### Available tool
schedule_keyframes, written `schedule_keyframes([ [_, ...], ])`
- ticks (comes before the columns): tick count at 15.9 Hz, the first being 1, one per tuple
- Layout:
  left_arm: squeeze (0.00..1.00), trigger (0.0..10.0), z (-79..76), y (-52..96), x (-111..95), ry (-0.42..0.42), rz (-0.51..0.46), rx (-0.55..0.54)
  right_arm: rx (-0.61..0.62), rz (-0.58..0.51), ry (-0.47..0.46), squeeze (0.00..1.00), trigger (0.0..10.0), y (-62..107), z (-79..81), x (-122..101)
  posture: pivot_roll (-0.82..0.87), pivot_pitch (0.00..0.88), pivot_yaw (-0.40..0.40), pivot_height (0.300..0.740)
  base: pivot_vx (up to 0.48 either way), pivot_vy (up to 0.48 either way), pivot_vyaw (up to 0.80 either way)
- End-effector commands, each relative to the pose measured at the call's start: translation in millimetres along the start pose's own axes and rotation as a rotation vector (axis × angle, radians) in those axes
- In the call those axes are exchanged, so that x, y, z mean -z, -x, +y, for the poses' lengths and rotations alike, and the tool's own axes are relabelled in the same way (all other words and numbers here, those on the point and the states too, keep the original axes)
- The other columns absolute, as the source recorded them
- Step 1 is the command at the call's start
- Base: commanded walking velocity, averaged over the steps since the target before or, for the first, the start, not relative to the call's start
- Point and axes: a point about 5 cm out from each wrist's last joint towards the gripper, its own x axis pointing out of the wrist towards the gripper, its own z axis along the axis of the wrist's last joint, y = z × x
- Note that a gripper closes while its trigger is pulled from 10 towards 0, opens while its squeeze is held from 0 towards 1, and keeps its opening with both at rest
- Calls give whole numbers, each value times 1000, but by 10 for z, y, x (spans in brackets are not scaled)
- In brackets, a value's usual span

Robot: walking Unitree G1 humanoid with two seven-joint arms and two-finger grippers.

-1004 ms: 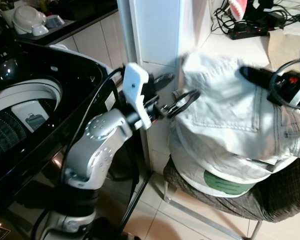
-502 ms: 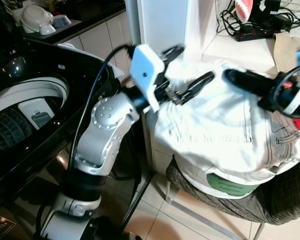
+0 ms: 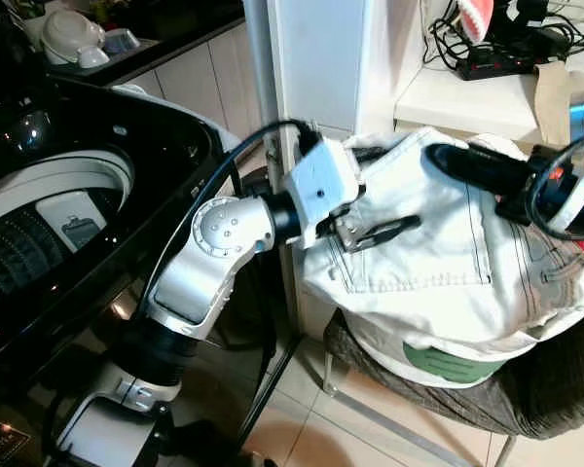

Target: Clothes washing

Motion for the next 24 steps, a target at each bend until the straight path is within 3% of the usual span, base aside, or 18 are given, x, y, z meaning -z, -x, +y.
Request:
schedule_keyframes([
  [1, 1000, 10000, 75, 38, 106, -13, 71, -48, -78, -44, 61, 0, 0, 6, 129, -157, -108, 0, 102, 740, 0, 0, 0],
  [4, 1000, 10000, 142, 73, 155, -36, 111, -70, -86, -43, 63, 0, 0, 26, 149, -155, -107, 0, 103, 740, 0, 0, 0],
  [5, 1000, 4667, 139, 82, 175, -13, 122, -60, -87, -44, 64, 0, 0, 26, 151, -158, -108, 0, 104, 740, 0, 0, 0],
  [6, 0, 0, 144, 88, 173, 13, 114, -65, -89, -45, 64, 0, 0, 29, 156, -156, -109, 0, 104, 740, 0, 0, 0],
  [12, 0, 0, 173, 110, 186, 63, 110, -113, -95, -46, 59, 0, 0, -6, 175, -141, -105, 0, 101, 740, 0, 0, 0],
  [24, 0, 0, 208, 157, 208, 68, 124, -140, -100, -50, 54, 0, 0, -57, 200, -139, -106, 0, 101, 740, 0, 0, 0],
])
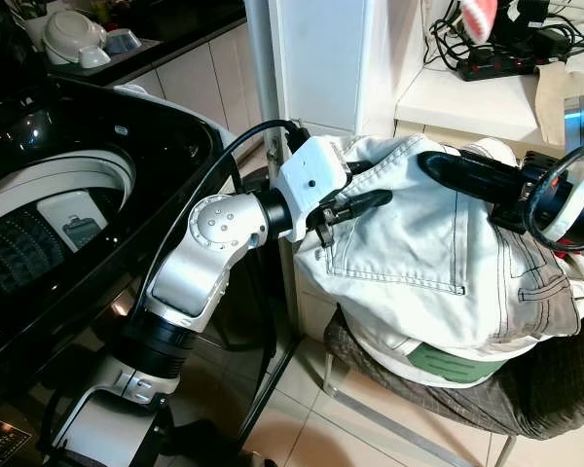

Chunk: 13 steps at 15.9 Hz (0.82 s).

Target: Clothes washing

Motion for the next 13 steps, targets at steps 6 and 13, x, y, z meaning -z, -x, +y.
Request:
schedule_keyframes([
  [6, 0, 0, 461, 244, 89, -5, 87, -250, -57, -79, 79, 1000, 10000, -52, 110, -197, -106, 0, 103, 740, 0, 0, 0],
  [13, 0, 0, 1606, 1068, -374, -351, 223, -809, -39, -118, 121, 0, 10000, -126, 159, -250, -100, 0, 103, 740, 0, 0, 0],
])
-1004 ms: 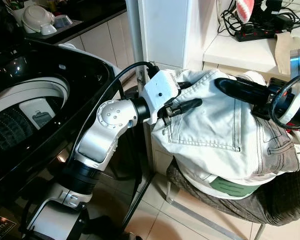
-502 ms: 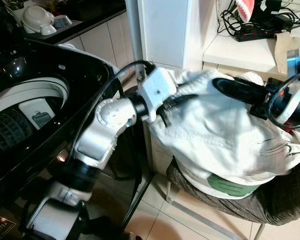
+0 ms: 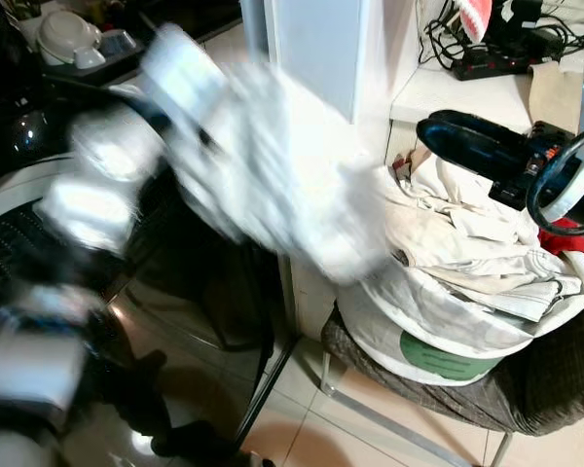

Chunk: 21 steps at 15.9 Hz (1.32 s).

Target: Clothes washing

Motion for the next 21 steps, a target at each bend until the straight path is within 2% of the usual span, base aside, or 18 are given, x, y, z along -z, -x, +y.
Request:
schedule_keyframes([
  [1, 0, 0, 646, 92, -227, -152, -40, -315, -42, -16, 23, 0, 10000, -66, 102, -33, -93, 0, 103, 740, 0, 0, 0],
  [2, 0, 0, 967, 180, -273, -269, 1, -494, -58, -17, 20, 0, 10000, -110, 142, -10, -88, 0, 105, 740, 0, 0, 0],
  [3, 0, 0, 1063, 211, -240, -302, 45, -542, -68, -12, 18, 0, 10000, -137, 165, 9, -87, 0, 107, 740, 0, 0, 0],
  [4, 0, 0, 1123, 252, 34, -310, 215, -543, -96, 12, 15, 0, 10000, -221, 251, 96, -86, 0, 109, 740, 0, 0, 0],
  [5, 0, 0, 1081, 260, 174, -293, 278, -524, -101, 21, 12, 0, 10000, -251, 280, 134, -86, 0, 109, 740, 0, 0, 0],
  [6, 0, 0, 963, 279, 436, -250, 400, -464, -106, 37, 8, 0, 10000, -303, 325, 197, -87, 0, 110, 740, 0, 0, 0],
  [7, 0, 0, 866, 304, 617, -208, 470, -442, -106, 53, 5, 0, 10000, -339, 356, 244, -87, 0, 111, 740, 0, 0, 0],
  [8, 0, 3059, 787, 336, 764, -184, 541, -409, -104, 60, 3, 0, 10000, -354, 373, 270, -90, 0, 114, 740, 0, 0, 0],
  [9, 0, 10000, 653, 414, 993, -126, 639, -376, -103, 67, 0, 0, 10000, -371, 402, 307, -92, 0, 115, 740, 0, 0, 0],
  [10, 0, 10000, 545, 477, 1150, -85, 714, -334, -104, 66, -7, 0, 10000, -382, 429, 320, -94, 0, 115, 740, 0, 0, 0],
  [11, 937, 10000, 528, 494, 1181, -81, 729, -331, -107, 65, -9, 0, 10000, -385, 444, 322, -99, 0, 116, 740, 0, 0, 0],
  [12, 1000, 10000, 524, 505, 1203, -50, 745, -326, -112, 64, -11, 0, 10000, -386, 474, 320, -103, 0, 117, 740, 0, 0, 0],
  [15, 1000, 10000, 583, 531, 1204, -34, 764, -325, -120, 71, -12, 0, 10000, -387, 496, 331, -100, 0, 113, 740, 0, 0, 0],
  [19, 1000, 10000, 584, 612, 1277, -11, 840, -256, -134, 112, -14, 0, 10000, -384, 519, 387, -95, 0, 110, 740, 0, 0, 0],
  [21, 1000, 10000, 576, 604, 1276, 28, 806, -257, -60, 121, -7, 0, 10000, -386, 427, 409, -95, 0, 110, 740, 0, 0, 0],
])
